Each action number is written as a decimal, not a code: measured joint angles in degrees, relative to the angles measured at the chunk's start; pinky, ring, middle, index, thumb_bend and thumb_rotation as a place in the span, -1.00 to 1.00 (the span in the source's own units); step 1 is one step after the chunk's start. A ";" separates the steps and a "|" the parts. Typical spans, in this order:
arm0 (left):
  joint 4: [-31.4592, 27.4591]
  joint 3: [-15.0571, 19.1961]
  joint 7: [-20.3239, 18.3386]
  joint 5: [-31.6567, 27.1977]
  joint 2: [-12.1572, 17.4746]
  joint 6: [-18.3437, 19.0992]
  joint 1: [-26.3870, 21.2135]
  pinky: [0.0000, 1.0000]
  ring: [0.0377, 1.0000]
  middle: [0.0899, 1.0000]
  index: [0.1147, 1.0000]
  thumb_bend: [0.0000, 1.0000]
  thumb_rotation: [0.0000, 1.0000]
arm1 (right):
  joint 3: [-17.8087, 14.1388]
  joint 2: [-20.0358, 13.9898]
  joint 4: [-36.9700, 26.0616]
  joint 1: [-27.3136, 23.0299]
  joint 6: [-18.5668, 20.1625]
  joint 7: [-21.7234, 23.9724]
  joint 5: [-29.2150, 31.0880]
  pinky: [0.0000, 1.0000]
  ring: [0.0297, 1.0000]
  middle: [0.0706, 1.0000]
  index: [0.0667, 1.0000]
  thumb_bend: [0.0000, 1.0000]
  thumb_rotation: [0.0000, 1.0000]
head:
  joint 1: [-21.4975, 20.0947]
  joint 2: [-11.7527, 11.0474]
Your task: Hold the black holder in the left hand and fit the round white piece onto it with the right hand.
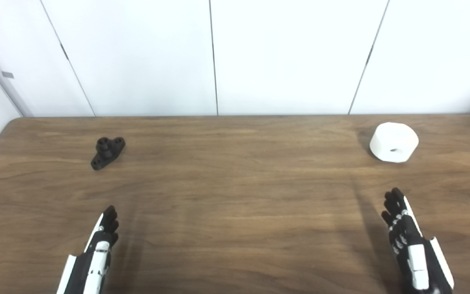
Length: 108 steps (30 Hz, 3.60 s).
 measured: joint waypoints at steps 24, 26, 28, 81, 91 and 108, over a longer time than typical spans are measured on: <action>-2.05 -0.33 0.18 2.24 -0.25 1.65 0.17 1.00 1.00 1.00 1.00 -0.66 1.00 | -0.20 -0.11 -0.69 0.31 2.31 0.15 0.98 1.00 1.00 0.98 1.00 0.22 1.00 | 6.23 -1.49; -1.95 -0.47 0.82 2.37 -0.37 1.34 0.19 1.00 1.00 1.00 1.00 -0.67 0.89 | -0.29 -0.17 -0.68 0.36 2.32 0.30 1.36 1.00 1.00 0.99 1.00 0.18 1.00 | 7.21 -1.93; -1.35 -0.64 1.24 2.26 -0.43 -0.29 0.23 1.00 1.00 1.00 1.00 -0.71 0.85 | -0.45 -0.23 -0.65 0.43 2.30 0.65 1.82 1.00 1.00 1.00 1.00 0.14 1.00 | 9.39 -2.98; -4.52 1.26 3.65 27.21 4.29 16.71 -16.96 0.62 0.79 0.84 0.80 0.64 -0.80 | -2.57 -0.69 2.46 -0.75 -4.31 4.37 5.38 1.00 1.00 0.90 1.00 0.23 1.00 | 19.25 -7.82; 1.97 4.48 0.23 35.43 10.28 20.78 -26.28 0.78 0.91 0.87 0.80 0.81 -0.44 | -2.63 -0.62 2.28 -0.66 -4.03 3.45 3.90 1.00 0.96 0.85 1.00 0.20 1.00 | 18.37 -7.38; 23.40 0.28 3.88 42.27 19.95 19.35 -36.55 1.00 0.98 0.88 0.65 0.88 -0.22 | -2.40 -0.49 2.22 -0.45 -4.45 3.41 3.76 1.00 0.98 0.88 1.00 0.19 1.00 | 16.79 -6.50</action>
